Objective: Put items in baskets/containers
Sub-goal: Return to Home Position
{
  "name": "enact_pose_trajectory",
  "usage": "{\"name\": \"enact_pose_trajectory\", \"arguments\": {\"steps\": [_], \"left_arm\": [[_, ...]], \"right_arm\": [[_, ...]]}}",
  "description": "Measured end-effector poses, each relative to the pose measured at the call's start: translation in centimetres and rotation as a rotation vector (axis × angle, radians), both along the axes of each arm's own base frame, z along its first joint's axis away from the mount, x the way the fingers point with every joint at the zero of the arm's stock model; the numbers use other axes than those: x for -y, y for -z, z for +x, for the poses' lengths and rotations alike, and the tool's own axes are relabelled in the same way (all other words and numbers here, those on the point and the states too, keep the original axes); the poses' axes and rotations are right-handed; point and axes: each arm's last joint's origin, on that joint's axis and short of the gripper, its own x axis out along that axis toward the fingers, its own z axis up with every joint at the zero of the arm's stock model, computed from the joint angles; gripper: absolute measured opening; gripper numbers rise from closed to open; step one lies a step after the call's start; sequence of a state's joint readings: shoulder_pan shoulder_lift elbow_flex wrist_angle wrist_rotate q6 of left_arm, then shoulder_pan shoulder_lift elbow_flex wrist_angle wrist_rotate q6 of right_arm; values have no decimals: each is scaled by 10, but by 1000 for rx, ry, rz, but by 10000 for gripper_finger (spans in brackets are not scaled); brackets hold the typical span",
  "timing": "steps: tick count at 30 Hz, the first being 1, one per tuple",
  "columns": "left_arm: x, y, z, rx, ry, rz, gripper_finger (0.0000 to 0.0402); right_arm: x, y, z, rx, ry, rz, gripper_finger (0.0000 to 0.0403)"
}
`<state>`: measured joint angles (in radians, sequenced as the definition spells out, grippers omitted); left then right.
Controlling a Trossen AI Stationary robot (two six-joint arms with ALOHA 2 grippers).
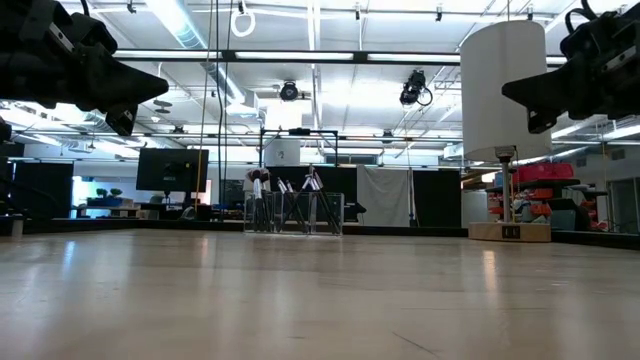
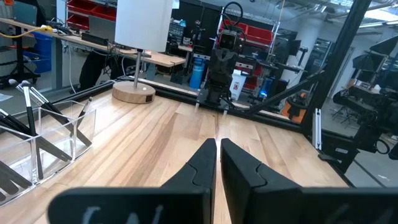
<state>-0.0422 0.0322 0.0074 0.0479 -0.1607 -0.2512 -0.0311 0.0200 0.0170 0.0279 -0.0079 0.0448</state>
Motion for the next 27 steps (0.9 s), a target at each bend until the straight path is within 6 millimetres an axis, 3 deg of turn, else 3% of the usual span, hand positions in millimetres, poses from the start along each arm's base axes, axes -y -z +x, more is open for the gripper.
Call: {"name": "enact_pose_trajectory", "arguments": {"steps": [20, 27], "left_arm": [[0, 0, 0, -2, 2, 7, 26], [0, 0, -2, -14, 72, 213, 26]], "right_arm": [[0, 0, 0, 0, 0, -1, 13], [0, 0, 0, 0, 0, -1, 13]]}}
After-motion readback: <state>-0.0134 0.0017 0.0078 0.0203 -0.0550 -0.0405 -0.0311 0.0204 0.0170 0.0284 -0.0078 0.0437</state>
